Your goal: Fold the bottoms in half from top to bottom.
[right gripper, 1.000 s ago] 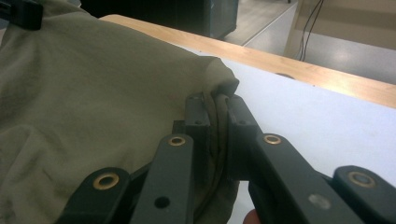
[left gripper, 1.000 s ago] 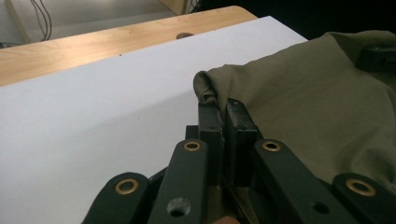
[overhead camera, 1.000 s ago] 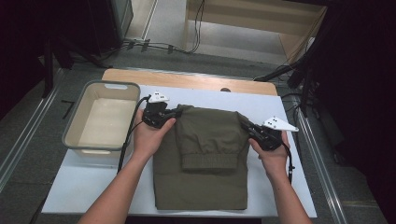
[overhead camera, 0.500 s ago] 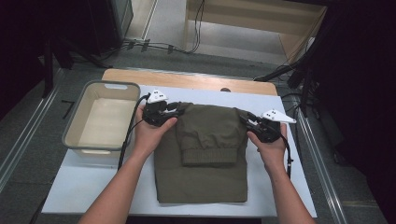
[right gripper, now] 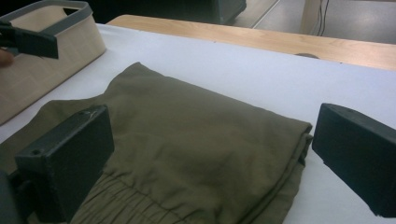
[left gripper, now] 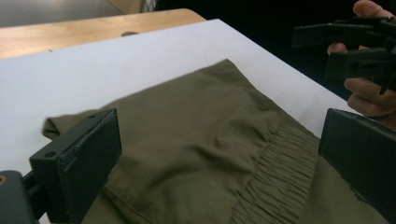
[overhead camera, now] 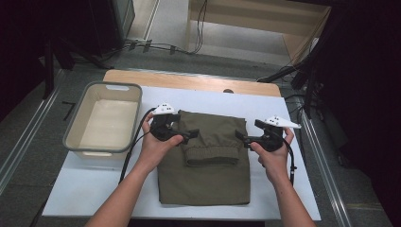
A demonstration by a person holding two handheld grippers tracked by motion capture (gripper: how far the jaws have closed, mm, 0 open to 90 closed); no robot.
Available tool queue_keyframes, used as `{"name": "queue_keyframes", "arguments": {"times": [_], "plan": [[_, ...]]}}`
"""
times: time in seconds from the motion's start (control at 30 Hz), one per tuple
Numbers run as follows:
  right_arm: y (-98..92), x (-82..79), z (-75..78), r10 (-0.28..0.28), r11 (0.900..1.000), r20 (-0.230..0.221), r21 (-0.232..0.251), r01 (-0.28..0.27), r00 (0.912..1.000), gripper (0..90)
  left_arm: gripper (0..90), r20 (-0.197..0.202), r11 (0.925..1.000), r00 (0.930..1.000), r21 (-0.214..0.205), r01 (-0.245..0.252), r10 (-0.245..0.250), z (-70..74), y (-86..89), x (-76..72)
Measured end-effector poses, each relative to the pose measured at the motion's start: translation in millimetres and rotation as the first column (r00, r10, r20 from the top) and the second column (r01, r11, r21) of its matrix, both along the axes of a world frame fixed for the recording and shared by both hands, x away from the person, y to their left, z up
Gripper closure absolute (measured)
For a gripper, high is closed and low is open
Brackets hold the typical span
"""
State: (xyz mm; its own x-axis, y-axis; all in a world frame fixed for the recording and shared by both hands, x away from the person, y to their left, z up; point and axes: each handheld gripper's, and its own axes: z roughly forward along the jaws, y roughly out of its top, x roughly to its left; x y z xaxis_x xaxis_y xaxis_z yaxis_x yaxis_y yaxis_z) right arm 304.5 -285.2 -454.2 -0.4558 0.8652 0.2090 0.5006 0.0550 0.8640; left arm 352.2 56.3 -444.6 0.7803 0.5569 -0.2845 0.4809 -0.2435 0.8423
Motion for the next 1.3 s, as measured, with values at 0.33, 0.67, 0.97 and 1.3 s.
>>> {"name": "queue_keyframes", "arguments": {"times": [0.33,0.67,0.97,1.3], "plan": [[12.7,-15.1,-15.1,0.043,0.9990,-0.041,-0.010,-0.044,0.9982,0.9,2.0,-0.022,0.9996,0.9997,0.027,0.006,-0.006,-17.5,-8.8,-17.8],[14.9,-23.4,-31.3,0.020,0.9998,-0.079,-0.007,-0.021,0.9967,12.1,13.4,-0.062,0.9974,0.9981,0.072,0.008,-0.004,-34.2,-12.2,-24.7],[15.8,-33.1,-49.4,-0.015,0.9997,-0.131,-0.020,0.013,0.9913,44.3,26.2,-0.085,0.9898,0.9955,0.140,-0.029,0.041,-50.0,-9.9,-33.2],[18.5,-45.1,-61.7,0.005,1.0000,-0.166,0.008,-0.004,0.9861,64.0,42.7,-0.112,0.9848,0.9916,0.168,-0.045,0.064,-63.1,-5.7,-43.7]]}}
